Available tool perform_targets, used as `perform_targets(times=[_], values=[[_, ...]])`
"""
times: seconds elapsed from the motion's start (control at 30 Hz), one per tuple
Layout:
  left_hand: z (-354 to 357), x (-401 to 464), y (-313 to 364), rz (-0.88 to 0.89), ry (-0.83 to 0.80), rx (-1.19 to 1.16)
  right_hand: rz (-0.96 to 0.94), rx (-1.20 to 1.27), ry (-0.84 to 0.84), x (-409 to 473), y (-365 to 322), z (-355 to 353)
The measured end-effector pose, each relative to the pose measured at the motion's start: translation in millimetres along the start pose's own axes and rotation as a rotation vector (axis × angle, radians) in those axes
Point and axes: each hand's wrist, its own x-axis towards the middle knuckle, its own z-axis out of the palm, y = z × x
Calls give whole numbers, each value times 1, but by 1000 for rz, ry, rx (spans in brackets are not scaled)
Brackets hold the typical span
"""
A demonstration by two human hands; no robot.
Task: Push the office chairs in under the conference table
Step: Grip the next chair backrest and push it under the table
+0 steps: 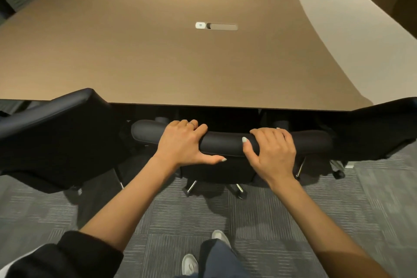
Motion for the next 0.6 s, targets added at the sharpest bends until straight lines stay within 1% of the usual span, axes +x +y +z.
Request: perform_targets(times=[0.2,0.6], values=[[10,22,-2,-19,45,-1,-28,19,60,22,17,17],[40,102,1,-57,35,-27,-40,6,112,79,75,53]])
